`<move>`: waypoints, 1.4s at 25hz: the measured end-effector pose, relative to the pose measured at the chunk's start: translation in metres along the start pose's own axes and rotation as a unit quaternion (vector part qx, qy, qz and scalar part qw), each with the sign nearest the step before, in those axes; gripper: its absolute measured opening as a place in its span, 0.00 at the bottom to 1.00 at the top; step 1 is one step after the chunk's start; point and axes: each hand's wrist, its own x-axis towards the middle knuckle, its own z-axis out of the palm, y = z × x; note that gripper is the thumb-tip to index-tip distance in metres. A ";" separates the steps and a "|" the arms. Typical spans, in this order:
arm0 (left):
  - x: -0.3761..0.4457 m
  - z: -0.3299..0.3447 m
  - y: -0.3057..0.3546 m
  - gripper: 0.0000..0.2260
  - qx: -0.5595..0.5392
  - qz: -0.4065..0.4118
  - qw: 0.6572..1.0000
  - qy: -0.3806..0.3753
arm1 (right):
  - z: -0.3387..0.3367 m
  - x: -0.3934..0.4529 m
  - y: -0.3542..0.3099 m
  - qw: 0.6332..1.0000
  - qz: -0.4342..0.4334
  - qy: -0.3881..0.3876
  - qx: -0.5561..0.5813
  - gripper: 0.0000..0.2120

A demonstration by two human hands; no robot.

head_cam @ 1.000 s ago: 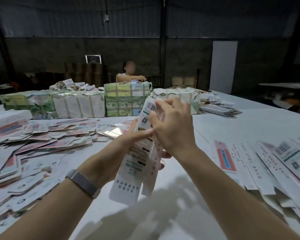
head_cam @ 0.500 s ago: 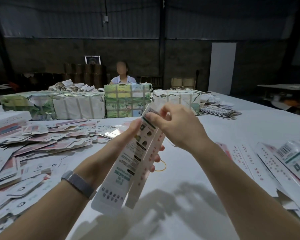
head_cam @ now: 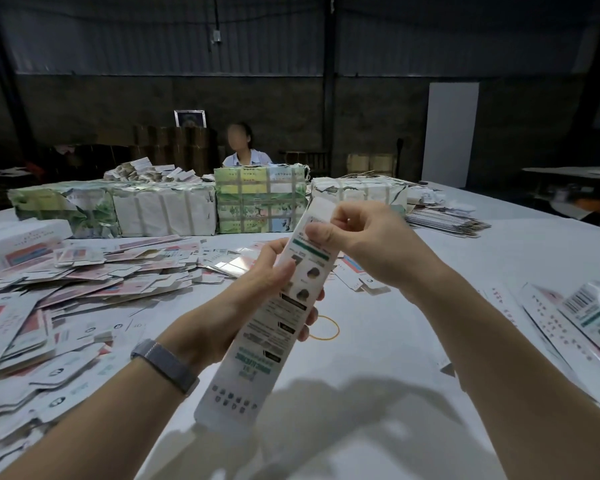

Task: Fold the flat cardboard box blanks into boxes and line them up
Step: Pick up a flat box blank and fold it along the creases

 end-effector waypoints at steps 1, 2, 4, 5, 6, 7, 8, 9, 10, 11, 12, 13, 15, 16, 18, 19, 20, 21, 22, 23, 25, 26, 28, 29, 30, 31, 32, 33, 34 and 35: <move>-0.008 0.003 0.001 0.33 -0.003 0.021 1.000 0.010 | 0.001 0.000 0.000 1.000 -0.016 0.012 0.023 0.20; -0.013 0.008 0.002 0.29 -0.002 0.037 0.999 0.018 | 0.003 0.000 0.002 0.998 -0.031 0.030 0.043 0.19; -0.017 0.016 0.003 0.31 -0.003 0.065 0.997 0.049 | 0.010 -0.001 0.003 0.992 -0.046 0.074 0.091 0.14; -0.015 0.018 0.003 0.34 0.001 0.085 0.994 0.069 | 0.016 -0.002 0.002 0.987 -0.047 0.089 0.126 0.12; -0.013 0.022 0.004 0.36 0.008 0.106 0.991 0.085 | 0.023 -0.003 0.003 0.982 -0.047 0.099 0.156 0.14; -0.011 0.023 0.004 0.38 0.013 0.123 0.988 0.091 | 0.030 -0.005 0.002 0.978 -0.048 0.104 0.177 0.17; -0.011 0.024 0.005 0.40 0.016 0.130 0.987 0.088 | 0.036 -0.006 0.002 0.977 -0.051 0.108 0.178 0.19; -0.011 0.023 0.006 0.41 0.015 0.132 0.988 0.080 | 0.041 -0.008 0.001 0.977 -0.054 0.111 0.172 0.19; -0.012 0.023 0.008 0.42 0.013 0.135 0.988 0.074 | 0.044 -0.009 0.001 0.979 -0.057 0.111 0.164 0.18; -0.013 0.022 0.008 0.42 0.015 0.138 0.988 0.072 | 0.046 -0.009 0.000 0.979 -0.058 0.107 0.161 0.18; -0.013 0.021 0.008 0.41 0.020 0.142 0.987 0.073 | 0.047 -0.009 0.000 0.979 -0.061 0.101 0.164 0.18; -0.012 0.021 0.008 0.39 0.024 0.146 0.986 0.076 | 0.047 -0.010 0.000 0.979 -0.065 0.094 0.170 0.17; -0.011 0.023 0.009 0.35 0.025 0.154 0.985 0.080 | 0.045 -0.010 0.000 0.978 -0.072 0.079 0.177 0.15; -0.011 0.023 0.008 0.33 0.024 0.156 0.984 0.078 | 0.044 -0.010 -0.001 0.979 -0.072 0.071 0.175 0.13; -0.011 0.024 0.007 0.30 0.023 0.153 0.985 0.072 | 0.041 -0.010 -0.001 0.981 -0.071 0.056 0.170 0.11; -0.011 0.024 0.007 0.29 0.024 0.149 0.986 0.067 | 0.040 -0.010 -0.001 0.982 -0.070 0.050 0.169 0.10; -0.011 0.023 0.007 0.29 0.026 0.146 0.987 0.060 | 0.039 -0.010 -0.001 0.982 -0.068 0.044 0.172 0.09; -0.011 0.024 0.007 0.28 0.026 0.146 0.987 0.053 | 0.038 -0.010 -0.001 0.981 -0.065 0.041 0.180 0.08; -0.011 0.026 0.007 0.29 0.024 0.147 0.988 0.048 | 0.037 -0.010 -0.001 0.979 -0.063 0.040 0.189 0.07; -0.010 0.028 0.008 0.29 0.020 0.151 0.987 0.044 | 0.036 -0.011 -0.001 0.977 -0.060 0.040 0.201 0.06; -0.009 0.032 0.010 0.29 0.017 0.162 0.986 0.044 | 0.036 -0.011 -0.001 0.973 -0.058 0.046 0.219 0.06; -0.009 0.034 0.011 0.29 0.022 0.168 0.984 0.049 | 0.035 -0.010 -0.001 0.973 -0.058 0.053 0.219 0.08; -0.010 0.037 0.013 0.28 0.034 0.170 0.983 0.057 | 0.033 -0.010 -0.002 0.971 -0.059 0.067 0.222 0.11; -0.011 0.038 0.014 0.27 0.037 0.167 0.984 0.059 | 0.032 -0.010 -0.002 0.968 -0.063 0.073 0.233 0.13; -0.012 0.039 0.016 0.26 0.042 0.161 0.984 0.060 | 0.031 -0.009 -0.001 0.962 -0.068 0.079 0.251 0.15; -0.013 0.039 0.017 0.26 0.050 0.155 0.985 0.064 | 0.031 -0.008 0.000 0.955 -0.072 0.085 0.273 0.18; -0.014 0.039 0.018 0.27 0.059 0.149 0.985 0.069 | 0.030 -0.007 0.000 0.948 -0.070 0.088 0.297 0.21; -0.014 0.039 0.018 0.28 0.069 0.146 0.984 0.072 | 0.030 -0.005 0.001 0.942 -0.064 0.086 0.319 0.23; -0.014 0.039 0.018 0.28 0.080 0.144 0.983 0.075 | 0.029 -0.004 0.001 0.937 -0.055 0.079 0.337 0.24; -0.014 0.040 0.016 0.28 0.088 0.142 0.983 0.076 | 0.028 -0.004 0.002 0.933 -0.049 0.069 0.349 0.22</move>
